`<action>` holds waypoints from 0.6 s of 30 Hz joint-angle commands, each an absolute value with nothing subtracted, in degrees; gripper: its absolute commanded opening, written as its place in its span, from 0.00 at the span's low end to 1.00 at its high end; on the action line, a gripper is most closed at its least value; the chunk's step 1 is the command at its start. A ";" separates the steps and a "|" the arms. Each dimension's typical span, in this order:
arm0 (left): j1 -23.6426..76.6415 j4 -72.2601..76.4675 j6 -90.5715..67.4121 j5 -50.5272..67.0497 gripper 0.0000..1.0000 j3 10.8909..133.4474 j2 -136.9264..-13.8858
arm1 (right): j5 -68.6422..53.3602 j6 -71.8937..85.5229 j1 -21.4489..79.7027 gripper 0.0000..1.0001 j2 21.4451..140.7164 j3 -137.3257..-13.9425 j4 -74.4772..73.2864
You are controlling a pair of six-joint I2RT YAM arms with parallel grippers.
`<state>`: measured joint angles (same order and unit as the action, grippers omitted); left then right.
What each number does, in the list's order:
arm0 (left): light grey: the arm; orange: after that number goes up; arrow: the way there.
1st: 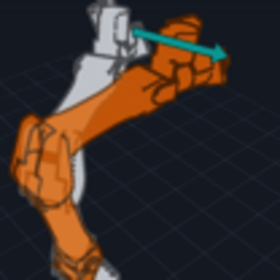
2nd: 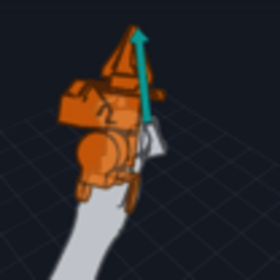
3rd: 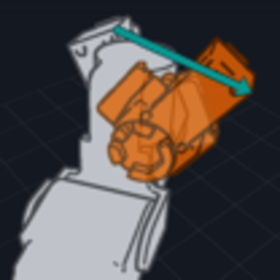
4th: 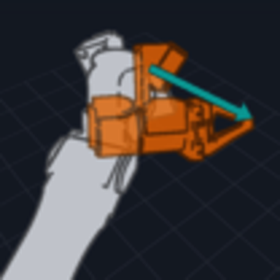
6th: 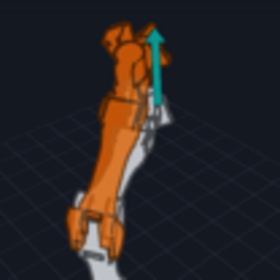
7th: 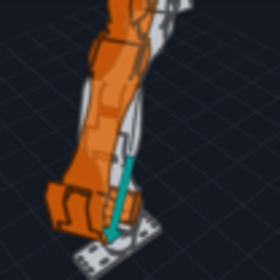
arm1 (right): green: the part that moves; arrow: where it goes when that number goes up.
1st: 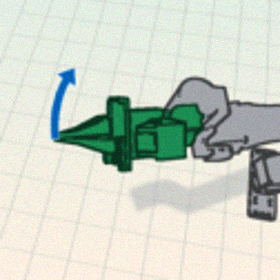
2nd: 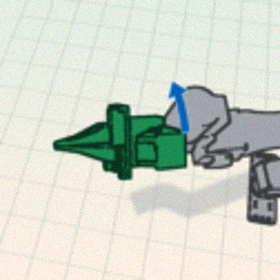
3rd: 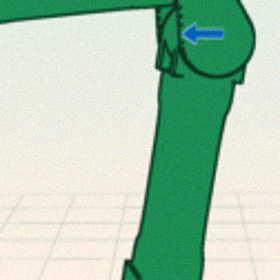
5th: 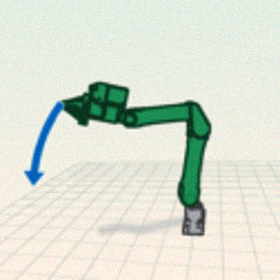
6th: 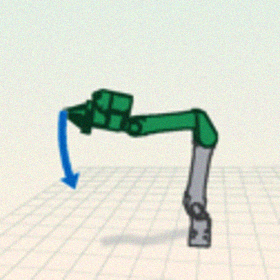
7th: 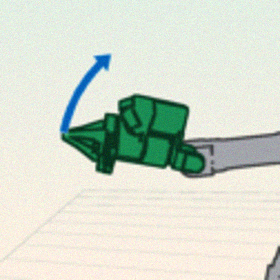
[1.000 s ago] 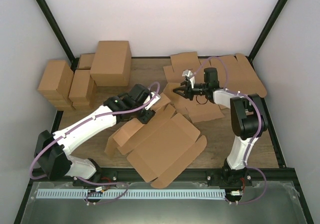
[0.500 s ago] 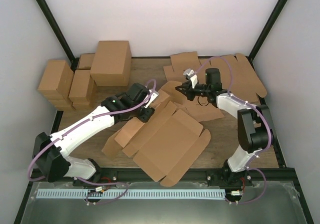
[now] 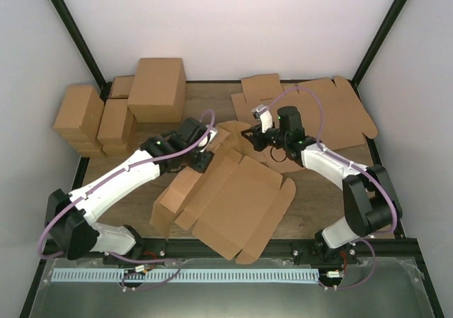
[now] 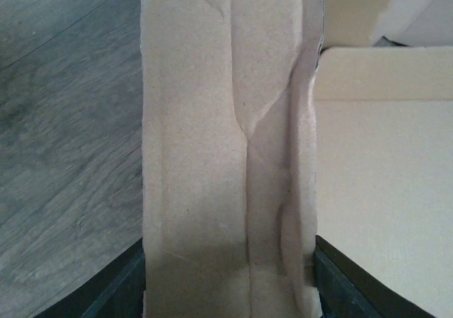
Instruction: Fold the paper box
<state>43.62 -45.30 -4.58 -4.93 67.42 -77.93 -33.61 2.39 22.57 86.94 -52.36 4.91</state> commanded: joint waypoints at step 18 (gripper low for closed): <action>42.96 -41.60 -5.73 -1.20 0.54 68.69 -77.86 | -29.79 21.23 31.04 0.02 83.07 -58.36 2.90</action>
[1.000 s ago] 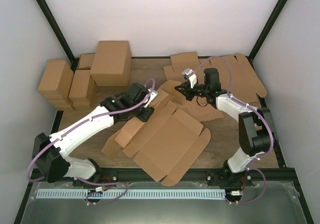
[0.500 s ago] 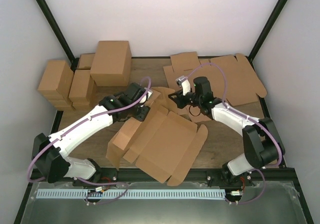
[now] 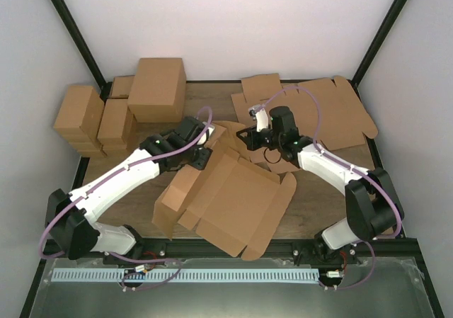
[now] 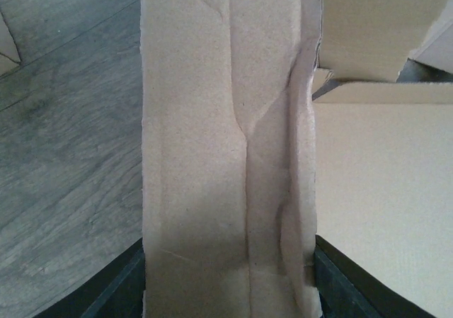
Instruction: Fold the paper box
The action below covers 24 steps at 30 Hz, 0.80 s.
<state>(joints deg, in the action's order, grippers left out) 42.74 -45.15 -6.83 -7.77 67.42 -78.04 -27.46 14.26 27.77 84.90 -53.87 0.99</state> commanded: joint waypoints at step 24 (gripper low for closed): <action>24.13 -36.29 -4.63 28.08 0.54 64.21 -73.93 | -21.32 37.26 34.50 0.12 87.51 -70.50 -7.41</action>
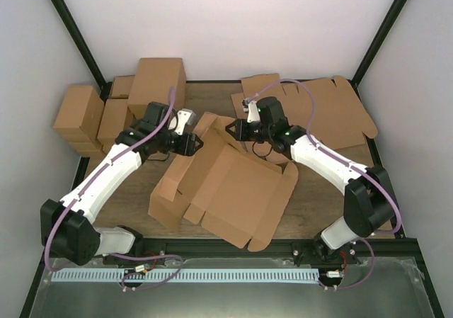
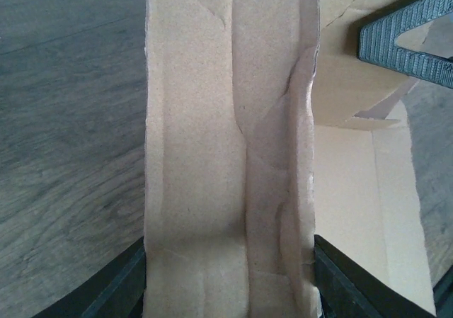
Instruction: Fold the paper box
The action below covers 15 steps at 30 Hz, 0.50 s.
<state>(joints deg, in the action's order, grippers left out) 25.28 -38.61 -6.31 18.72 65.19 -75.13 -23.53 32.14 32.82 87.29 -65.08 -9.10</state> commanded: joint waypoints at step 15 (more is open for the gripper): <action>26.49 -40.47 1.99 24.96 0.52 62.60 -74.12 | -6.15 36.88 36.16 0.11 85.84 -53.91 0.63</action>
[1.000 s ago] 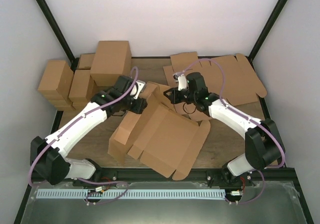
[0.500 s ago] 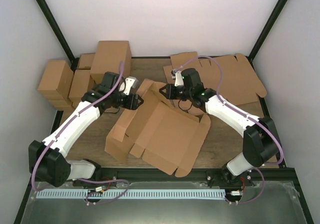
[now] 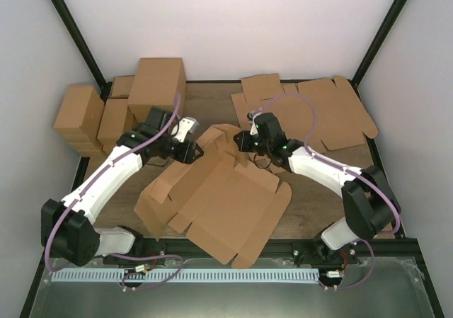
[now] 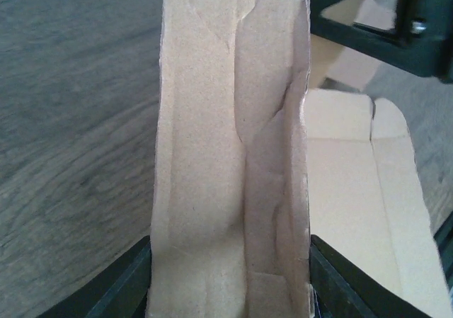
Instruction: Fold the paper box
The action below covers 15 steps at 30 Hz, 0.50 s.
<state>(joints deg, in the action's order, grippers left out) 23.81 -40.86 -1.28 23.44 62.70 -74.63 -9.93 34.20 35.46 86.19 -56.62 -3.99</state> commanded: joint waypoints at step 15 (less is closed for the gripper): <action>36.60 -40.07 1.54 9.49 0.51 62.57 -74.08 | -6.11 42.33 39.18 0.13 82.23 -45.63 5.22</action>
